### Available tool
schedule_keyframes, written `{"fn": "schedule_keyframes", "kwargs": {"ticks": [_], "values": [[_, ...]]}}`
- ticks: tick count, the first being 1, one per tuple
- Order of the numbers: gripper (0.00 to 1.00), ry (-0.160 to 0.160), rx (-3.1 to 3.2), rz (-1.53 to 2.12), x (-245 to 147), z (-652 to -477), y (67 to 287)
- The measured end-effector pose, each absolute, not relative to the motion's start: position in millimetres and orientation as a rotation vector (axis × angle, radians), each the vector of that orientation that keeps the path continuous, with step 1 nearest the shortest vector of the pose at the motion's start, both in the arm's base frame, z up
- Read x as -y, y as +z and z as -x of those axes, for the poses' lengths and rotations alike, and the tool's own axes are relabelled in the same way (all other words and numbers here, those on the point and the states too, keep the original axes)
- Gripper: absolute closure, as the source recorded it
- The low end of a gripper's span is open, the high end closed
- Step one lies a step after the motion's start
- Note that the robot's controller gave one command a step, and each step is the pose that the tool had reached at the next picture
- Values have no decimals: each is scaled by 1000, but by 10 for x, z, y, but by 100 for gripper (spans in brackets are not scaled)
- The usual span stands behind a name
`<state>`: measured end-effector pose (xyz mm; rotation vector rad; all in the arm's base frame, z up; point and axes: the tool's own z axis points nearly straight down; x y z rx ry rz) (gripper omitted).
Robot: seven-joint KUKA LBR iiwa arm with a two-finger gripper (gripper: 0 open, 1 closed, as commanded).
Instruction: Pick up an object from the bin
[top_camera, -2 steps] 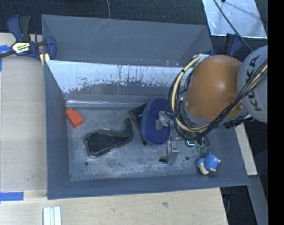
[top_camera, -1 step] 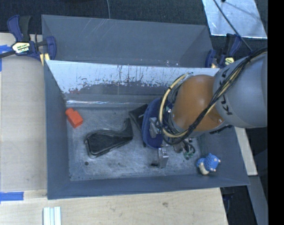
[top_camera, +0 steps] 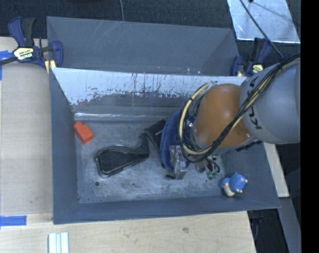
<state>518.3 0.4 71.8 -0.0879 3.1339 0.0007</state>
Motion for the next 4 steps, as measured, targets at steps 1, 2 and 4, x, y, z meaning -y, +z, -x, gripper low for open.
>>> {"fn": "schedule_keyframes", "kwargs": {"ticks": [1,2,4], "values": [[100,1,-3136,151,-208,-4943,1100],[0,0,-3138,148,-197,-4943,1079],[100,4,-3124,220,-53,-5619,736]]}}
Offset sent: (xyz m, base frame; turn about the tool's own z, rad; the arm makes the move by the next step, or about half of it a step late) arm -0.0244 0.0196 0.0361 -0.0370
